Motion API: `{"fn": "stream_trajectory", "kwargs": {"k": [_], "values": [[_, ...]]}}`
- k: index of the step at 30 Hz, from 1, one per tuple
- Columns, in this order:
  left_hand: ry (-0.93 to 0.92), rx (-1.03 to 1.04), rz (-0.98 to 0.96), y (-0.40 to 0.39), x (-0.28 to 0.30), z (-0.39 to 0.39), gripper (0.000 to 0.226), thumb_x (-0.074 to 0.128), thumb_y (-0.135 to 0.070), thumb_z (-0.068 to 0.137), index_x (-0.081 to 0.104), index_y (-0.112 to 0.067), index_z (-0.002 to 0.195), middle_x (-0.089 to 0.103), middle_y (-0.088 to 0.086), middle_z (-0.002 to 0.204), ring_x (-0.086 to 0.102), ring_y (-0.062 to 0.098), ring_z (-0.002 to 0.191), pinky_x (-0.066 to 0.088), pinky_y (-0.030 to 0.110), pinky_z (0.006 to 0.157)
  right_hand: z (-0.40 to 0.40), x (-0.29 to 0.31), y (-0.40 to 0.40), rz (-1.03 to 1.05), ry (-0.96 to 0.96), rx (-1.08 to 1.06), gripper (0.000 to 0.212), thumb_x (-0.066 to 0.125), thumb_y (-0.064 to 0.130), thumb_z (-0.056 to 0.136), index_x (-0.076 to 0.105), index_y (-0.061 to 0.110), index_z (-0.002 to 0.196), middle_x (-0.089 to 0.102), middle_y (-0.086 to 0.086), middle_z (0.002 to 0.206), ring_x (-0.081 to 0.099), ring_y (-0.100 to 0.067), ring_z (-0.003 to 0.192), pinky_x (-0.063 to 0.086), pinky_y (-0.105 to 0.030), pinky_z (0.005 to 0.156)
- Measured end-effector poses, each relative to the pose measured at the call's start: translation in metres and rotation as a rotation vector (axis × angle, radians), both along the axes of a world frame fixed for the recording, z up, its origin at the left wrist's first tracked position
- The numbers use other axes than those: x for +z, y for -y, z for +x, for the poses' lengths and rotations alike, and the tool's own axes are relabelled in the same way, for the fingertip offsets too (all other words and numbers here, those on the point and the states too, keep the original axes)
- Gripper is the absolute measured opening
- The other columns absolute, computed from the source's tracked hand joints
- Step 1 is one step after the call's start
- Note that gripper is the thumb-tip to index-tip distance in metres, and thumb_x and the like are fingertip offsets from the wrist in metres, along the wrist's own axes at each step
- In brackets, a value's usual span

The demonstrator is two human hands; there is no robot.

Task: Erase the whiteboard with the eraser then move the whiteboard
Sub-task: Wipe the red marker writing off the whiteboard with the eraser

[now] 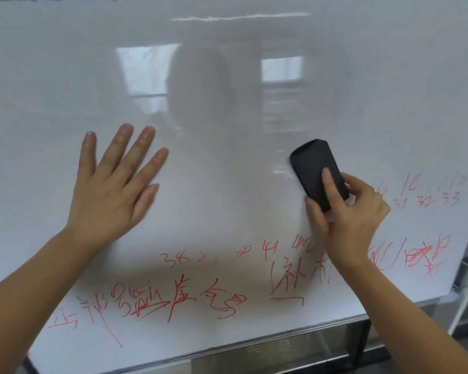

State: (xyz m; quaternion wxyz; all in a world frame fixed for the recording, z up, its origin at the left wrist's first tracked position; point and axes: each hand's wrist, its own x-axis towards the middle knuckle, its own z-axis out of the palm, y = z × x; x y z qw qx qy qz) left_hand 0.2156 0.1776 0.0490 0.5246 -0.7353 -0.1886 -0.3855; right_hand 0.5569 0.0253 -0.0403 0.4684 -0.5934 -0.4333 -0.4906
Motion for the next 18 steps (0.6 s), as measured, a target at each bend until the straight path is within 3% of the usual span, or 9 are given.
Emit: {"fn": "stream_trajectory", "kwargs": {"k": [9,12,18], "values": [[-0.041,0.032,0.005,0.002,0.011,0.029,0.057,0.027,-0.038,0.103,0.017,-0.019,0.156,0.016,0.009,0.161,0.007,0.026,0.149,0.004,0.058,0.116,-0.012,-0.006,-0.011,0.023,-0.123,0.046,0.051,0.064,0.035,0.088,0.046,0.027,0.134,0.057,-0.021,0.116,0.053,-0.035,0.092,0.035,-0.043,0.077],[-0.118,-0.055,0.016,0.012,0.022,0.061,0.053,0.034,-0.037,0.103,0.030,-0.019,0.153,0.025,0.010,0.159,0.019,0.029,0.147,0.010,0.061,0.115,-0.017,-0.012,-0.014,0.007,-0.115,0.076,0.054,0.066,0.034,0.087,0.044,0.027,0.136,0.057,-0.021,0.116,0.050,-0.032,0.095,0.036,-0.043,0.076],[-0.180,-0.145,-0.017,0.033,0.032,0.127,0.051,0.034,-0.036,0.104,0.031,-0.019,0.152,0.028,0.010,0.158,0.023,0.031,0.146,0.014,0.064,0.114,-0.005,-0.035,-0.009,-0.105,0.079,0.107,0.053,0.067,0.033,0.089,0.043,0.025,0.135,0.061,-0.022,0.116,0.058,-0.036,0.089,0.037,-0.042,0.071]]}}
